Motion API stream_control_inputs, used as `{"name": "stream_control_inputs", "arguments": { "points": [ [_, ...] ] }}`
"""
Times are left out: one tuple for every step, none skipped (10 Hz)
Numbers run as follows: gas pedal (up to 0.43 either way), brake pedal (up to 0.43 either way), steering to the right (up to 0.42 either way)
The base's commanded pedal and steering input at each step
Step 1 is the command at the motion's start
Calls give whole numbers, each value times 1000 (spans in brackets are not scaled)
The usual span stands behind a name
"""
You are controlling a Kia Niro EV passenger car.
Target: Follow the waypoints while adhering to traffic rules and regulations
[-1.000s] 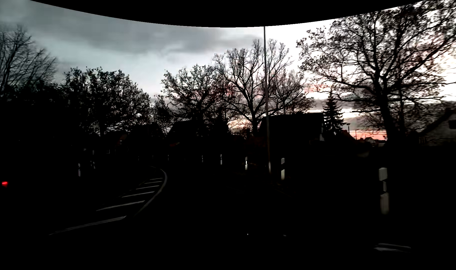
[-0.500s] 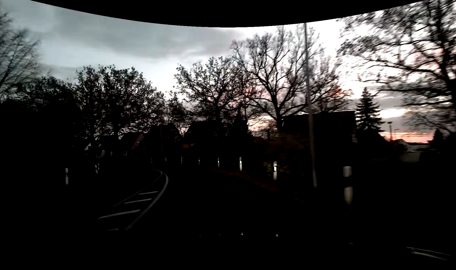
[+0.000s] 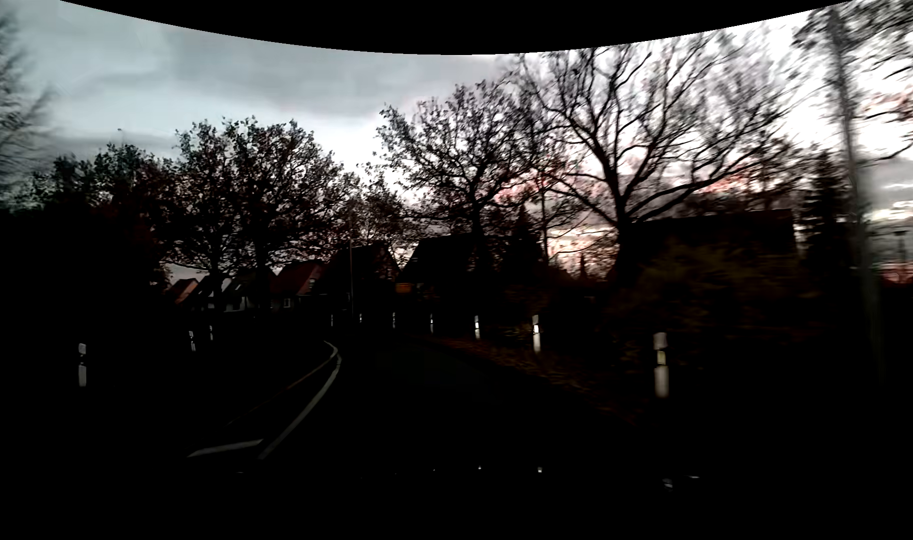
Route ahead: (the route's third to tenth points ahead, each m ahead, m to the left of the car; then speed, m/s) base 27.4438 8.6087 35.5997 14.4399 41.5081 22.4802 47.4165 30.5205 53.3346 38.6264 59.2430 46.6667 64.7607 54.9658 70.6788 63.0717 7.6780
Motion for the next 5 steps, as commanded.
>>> {"name": "stream_control_inputs", "arguments": {
  "points": [
    [47, 0, -111],
    [47, 0, -111],
    [47, 0, -111],
    [47, 0, -111],
    [47, 0, -111]
  ]
}}
